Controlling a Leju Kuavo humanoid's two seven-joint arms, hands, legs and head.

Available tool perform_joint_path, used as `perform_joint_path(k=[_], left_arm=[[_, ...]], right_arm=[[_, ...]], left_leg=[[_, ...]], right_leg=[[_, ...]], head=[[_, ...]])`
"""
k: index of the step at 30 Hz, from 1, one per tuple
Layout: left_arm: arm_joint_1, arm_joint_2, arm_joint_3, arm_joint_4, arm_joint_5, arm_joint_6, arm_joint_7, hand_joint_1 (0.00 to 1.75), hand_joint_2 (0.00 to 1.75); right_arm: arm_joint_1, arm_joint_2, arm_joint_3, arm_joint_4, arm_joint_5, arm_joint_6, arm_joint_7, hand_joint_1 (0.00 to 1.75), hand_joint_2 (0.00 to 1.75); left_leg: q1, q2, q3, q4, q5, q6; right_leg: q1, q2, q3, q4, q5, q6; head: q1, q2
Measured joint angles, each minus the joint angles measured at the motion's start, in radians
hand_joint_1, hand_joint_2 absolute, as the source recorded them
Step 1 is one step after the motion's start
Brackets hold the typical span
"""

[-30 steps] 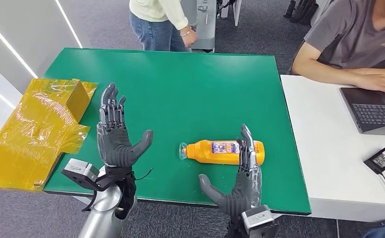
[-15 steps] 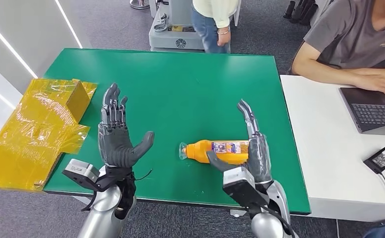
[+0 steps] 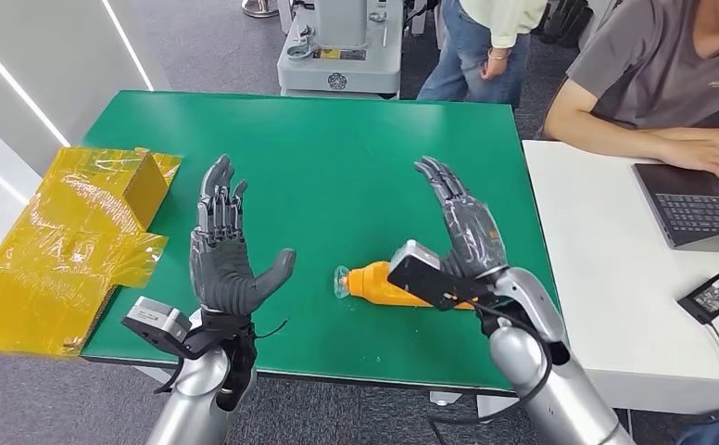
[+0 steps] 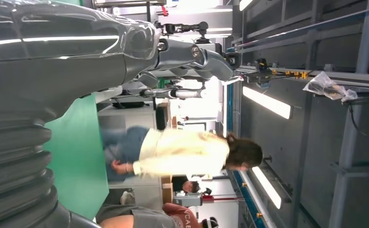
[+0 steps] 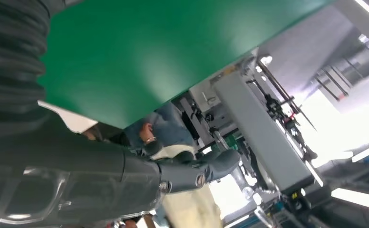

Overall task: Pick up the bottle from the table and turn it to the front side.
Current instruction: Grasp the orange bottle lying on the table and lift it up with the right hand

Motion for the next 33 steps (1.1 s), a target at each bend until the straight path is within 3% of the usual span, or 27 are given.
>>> perform_joint_path(k=[4,10,16,33], left_arm=[[-0.018,0.001,-0.004,0.0,0.012,0.0,0.01,0.0,1.75],[-0.024,0.003,-0.006,-0.008,0.024,0.003,0.03,0.0,1.75],[-0.025,0.003,-0.011,-0.01,0.025,0.001,0.041,0.0,1.75],[-0.032,0.005,-0.015,-0.018,0.03,0.014,0.056,0.0,1.75]], right_arm=[[-0.188,-0.016,0.077,0.182,0.018,0.221,-0.011,0.0,1.75],[-0.368,-0.025,0.221,0.434,-0.007,0.318,-0.049,0.0,1.75],[-0.413,-0.058,0.296,0.549,-0.073,0.371,-0.049,0.0,1.75],[-0.436,-0.11,0.402,0.671,-0.147,0.368,-0.045,0.0,1.75]], left_leg=[[0.0,0.0,0.0,0.0,0.002,0.001],[0.0,-0.002,0.0,0.0,0.003,0.001],[0.0,-0.002,-0.001,0.0,0.002,0.002],[0.0,-0.002,-0.001,0.001,0.002,0.002]], right_leg=[[0.0,0.0,0.0,0.0,0.001,0.001],[0.0,-0.002,0.0,0.0,0.001,0.001],[0.0,-0.002,0.0,0.0,0.001,0.001],[0.0,-0.002,0.0,0.0,0.001,0.001]], head=[[0.0,0.0],[0.0,0.0],[0.0,0.0],[0.0,0.0]])
